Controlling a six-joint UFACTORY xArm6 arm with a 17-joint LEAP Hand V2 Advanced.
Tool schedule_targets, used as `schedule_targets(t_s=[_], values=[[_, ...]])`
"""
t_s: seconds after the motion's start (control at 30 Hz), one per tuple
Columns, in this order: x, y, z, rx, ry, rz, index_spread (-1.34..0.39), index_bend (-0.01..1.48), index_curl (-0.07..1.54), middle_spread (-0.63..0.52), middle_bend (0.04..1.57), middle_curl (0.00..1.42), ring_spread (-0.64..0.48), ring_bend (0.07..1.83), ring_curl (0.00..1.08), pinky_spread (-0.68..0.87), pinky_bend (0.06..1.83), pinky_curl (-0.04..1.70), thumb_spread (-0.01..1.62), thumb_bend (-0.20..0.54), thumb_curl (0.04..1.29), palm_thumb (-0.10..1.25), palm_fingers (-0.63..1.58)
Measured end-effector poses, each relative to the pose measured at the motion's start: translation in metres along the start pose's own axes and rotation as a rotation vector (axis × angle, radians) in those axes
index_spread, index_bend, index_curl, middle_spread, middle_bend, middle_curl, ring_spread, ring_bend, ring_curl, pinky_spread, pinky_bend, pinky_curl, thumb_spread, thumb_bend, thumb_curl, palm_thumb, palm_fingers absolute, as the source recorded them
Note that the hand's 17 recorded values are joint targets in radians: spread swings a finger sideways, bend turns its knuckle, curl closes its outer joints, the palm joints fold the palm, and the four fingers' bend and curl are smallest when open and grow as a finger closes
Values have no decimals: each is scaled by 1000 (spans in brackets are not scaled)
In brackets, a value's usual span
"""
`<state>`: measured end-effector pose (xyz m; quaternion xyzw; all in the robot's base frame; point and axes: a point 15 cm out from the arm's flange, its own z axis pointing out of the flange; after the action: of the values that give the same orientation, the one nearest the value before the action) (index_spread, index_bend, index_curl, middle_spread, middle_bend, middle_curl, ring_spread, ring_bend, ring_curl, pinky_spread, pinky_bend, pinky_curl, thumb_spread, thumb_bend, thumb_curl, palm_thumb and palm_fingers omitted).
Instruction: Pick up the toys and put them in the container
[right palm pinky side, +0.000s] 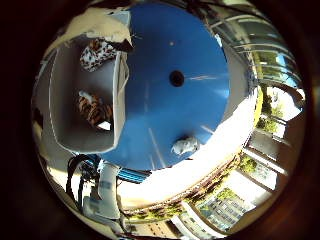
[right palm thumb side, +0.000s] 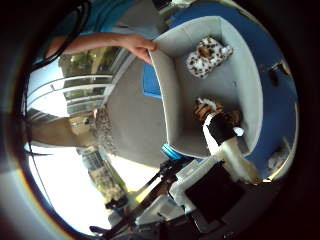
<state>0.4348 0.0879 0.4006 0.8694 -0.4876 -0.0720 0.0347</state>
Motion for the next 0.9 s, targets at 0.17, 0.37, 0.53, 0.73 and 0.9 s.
schedule_targets(t_s=[0.17,0.37,0.53,0.73,0.9], values=[[112,77,-18,-50,118,98,-373,134,398,68,184,352,300,468,303,477,746,341,1113,-31,498,697,-2],[206,162,0,-121,101,192,-348,159,344,47,183,345,279,451,304,460,699,310,1122,-27,476,692,5],[277,210,68,-171,-4,235,-337,171,326,38,181,342,271,423,302,451,634,284,1125,-27,465,694,0],[319,214,133,-196,-55,242,-324,171,308,35,169,331,269,398,300,445,602,266,1126,-26,450,698,15],[337,205,184,-222,-92,216,-320,179,301,39,169,324,263,373,301,436,568,254,1124,-27,439,708,4]])
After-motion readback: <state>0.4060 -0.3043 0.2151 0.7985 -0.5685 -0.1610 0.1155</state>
